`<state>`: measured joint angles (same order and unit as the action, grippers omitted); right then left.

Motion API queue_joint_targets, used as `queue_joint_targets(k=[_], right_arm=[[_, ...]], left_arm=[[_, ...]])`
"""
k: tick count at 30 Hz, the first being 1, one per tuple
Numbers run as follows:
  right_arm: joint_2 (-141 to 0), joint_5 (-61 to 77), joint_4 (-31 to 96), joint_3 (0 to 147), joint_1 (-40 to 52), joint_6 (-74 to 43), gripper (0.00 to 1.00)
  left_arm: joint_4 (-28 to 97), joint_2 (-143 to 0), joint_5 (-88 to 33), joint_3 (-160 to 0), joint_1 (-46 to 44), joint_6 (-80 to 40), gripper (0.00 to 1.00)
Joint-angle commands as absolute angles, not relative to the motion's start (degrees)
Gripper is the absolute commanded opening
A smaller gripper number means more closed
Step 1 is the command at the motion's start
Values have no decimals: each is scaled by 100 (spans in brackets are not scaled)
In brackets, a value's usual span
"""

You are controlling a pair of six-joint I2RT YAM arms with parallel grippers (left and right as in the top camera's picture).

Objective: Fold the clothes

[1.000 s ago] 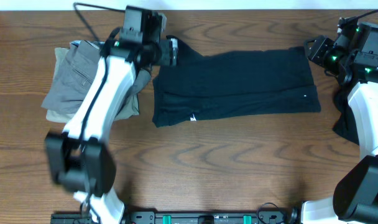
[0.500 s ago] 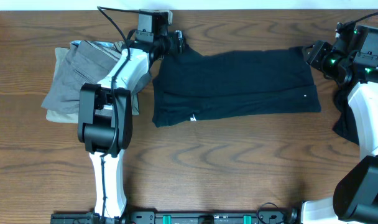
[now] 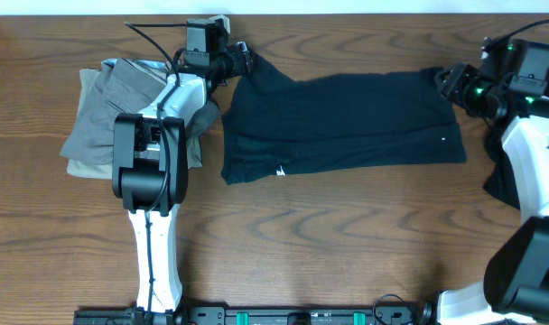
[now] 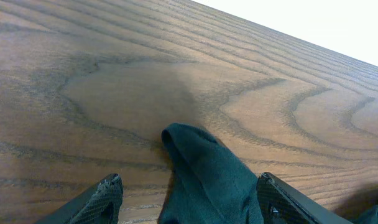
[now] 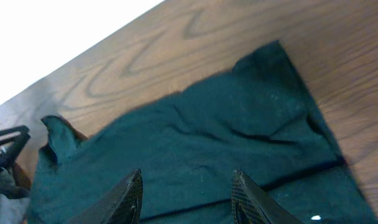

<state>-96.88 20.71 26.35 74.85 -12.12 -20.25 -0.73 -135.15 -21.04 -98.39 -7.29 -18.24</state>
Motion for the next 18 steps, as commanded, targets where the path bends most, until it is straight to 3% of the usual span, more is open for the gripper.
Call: queue_joint_targets(k=[1,18], right_arm=[[-9913,2032,2674,7518,-1061,-1918,42],[-10075,1964,2797,7518,-1048,-1918,40]], left_arm=[[-143,-13594,-2086,-9979,-746,-1874,70],[-423,-13738,-1719,-9977,-875,-1846,66]])
